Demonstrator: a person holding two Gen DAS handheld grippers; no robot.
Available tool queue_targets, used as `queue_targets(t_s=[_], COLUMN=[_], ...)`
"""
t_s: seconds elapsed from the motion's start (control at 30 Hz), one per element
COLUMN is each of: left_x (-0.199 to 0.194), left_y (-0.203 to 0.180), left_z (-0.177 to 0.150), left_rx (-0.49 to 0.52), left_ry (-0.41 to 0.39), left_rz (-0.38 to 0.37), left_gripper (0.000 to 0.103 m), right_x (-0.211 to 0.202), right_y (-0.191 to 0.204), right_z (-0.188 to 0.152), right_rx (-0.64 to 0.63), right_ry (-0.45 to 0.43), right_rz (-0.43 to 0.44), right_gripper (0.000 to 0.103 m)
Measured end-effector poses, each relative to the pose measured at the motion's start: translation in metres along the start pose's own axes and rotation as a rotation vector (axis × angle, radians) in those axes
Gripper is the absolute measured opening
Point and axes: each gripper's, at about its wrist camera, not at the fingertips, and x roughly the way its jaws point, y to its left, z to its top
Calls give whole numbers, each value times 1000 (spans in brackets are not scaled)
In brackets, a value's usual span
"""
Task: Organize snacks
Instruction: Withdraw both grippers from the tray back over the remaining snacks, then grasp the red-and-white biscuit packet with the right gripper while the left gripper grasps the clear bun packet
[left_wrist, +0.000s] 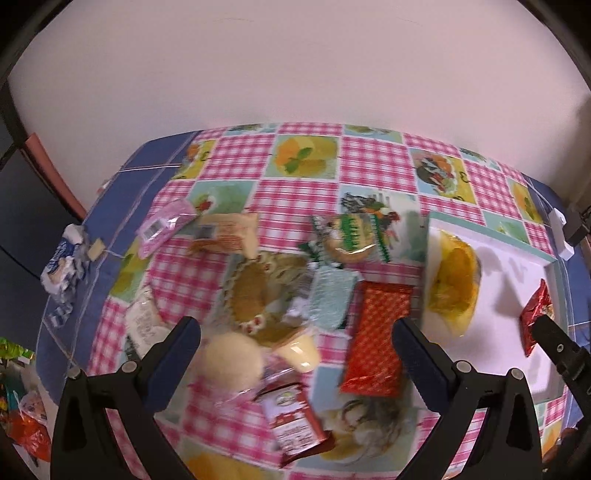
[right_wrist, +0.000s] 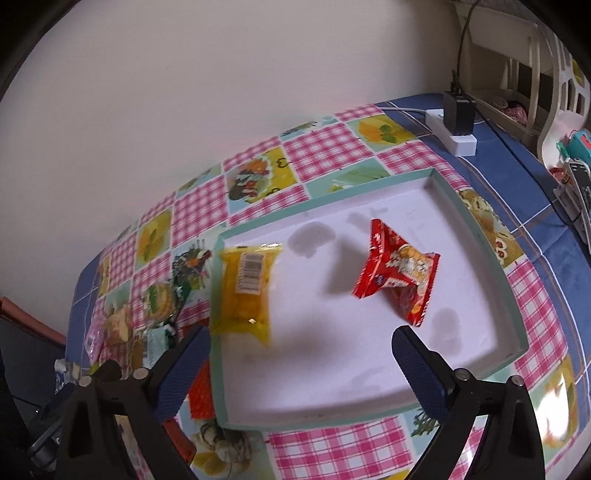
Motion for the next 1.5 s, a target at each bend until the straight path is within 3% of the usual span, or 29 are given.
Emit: queue_targets(t_s=[0.37,0.83,1.17,1.5], left_x=[-1,32,60,71], left_y=[60,135,149,150], left_z=[-24,-57,-74,-79], left_rx=[-67,-266,-327,-338], left_ry=[14,125,232,271], left_rz=[-20,-91,-100,-86], left_gripper=[103,103,103,103], right_x=[-6,22,54,81], right_y=[37,105,135,149], right_z=[-31,-73,-106,-136], right_rx=[-75,-208,-329,-449], right_ry=[42,222,363,445], right_rz=[10,157,141,65], right_gripper=[100,100,100,100])
